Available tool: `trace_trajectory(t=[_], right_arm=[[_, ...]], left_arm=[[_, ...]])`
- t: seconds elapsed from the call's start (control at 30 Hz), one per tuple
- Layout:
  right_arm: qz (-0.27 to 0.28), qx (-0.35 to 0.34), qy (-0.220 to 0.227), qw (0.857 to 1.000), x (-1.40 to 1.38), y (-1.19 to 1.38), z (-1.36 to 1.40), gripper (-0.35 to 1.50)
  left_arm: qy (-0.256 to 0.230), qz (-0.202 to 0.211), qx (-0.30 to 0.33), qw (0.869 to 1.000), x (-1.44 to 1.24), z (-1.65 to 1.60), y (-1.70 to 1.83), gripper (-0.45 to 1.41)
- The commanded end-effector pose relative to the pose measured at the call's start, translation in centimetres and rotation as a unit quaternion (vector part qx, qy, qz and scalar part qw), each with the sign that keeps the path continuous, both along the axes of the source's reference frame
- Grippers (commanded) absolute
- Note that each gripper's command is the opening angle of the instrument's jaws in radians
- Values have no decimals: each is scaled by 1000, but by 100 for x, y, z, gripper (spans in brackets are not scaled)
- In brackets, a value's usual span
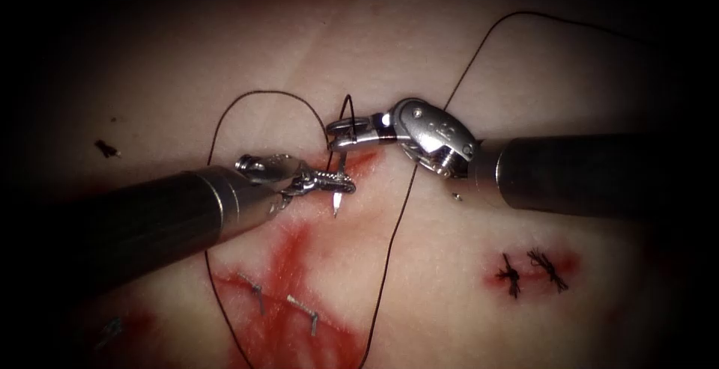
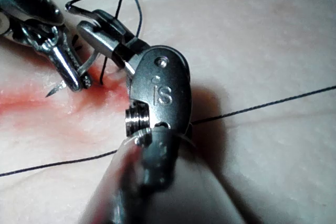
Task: Wound Closure
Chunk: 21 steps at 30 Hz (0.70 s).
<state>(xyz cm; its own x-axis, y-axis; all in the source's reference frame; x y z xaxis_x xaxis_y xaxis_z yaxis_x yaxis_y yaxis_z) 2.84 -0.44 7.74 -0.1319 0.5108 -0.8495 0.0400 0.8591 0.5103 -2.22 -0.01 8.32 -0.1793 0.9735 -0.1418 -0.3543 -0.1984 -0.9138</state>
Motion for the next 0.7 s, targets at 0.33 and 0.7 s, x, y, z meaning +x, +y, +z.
trace_trajectory(t=[0.33,0.7], right_arm=[[33,6,-29,999,15,-14,0,98],[133,-34,-117,984,8,-18,-15,118]], left_arm=[[-7,-39,-11,999,-2,4,8,-45],[-25,-73,-11,997,-1,2,10,-45]])
